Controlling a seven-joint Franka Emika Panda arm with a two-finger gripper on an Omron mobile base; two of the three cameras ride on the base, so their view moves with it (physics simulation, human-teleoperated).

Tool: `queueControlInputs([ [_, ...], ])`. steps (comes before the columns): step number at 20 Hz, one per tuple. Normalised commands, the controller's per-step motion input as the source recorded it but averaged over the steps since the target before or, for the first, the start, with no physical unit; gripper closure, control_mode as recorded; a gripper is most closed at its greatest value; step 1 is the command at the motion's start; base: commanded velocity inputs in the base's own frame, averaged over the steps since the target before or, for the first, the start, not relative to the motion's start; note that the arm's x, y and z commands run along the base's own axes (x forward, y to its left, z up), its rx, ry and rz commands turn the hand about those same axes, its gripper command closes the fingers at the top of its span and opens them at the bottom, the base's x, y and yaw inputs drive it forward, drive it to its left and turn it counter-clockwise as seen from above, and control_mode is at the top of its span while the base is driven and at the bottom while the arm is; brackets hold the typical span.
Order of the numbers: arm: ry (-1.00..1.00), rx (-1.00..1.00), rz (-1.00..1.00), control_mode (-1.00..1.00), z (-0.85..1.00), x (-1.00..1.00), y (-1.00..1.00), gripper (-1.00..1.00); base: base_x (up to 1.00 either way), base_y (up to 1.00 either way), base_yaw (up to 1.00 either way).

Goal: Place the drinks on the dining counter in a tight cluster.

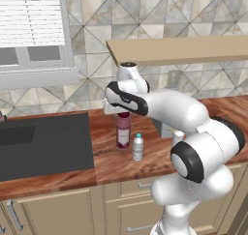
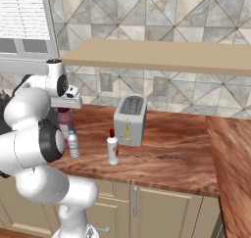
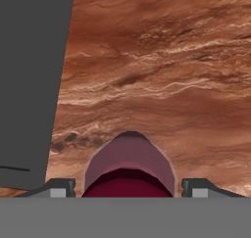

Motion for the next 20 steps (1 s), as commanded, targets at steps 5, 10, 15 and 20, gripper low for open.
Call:
queueControlInputs([
  [5,-0.01,0.01,0.02,-1.00,0.46,-0.09,0.18,1.00,0.00,0.00,0.00],
  [10,0.10,0.00,0.06,-1.00,0.56,-0.26,0.04,1.00,0.00,0.00,0.00],
  [15,0.12,0.00,0.09,-1.00,0.41,-0.50,0.00,1.00,0.00,0.00,0.00],
  [20,-0.03,0.00,0.08,-1.00,0.27,-0.82,0.00,1.00,0.00,0.00,0.00],
])
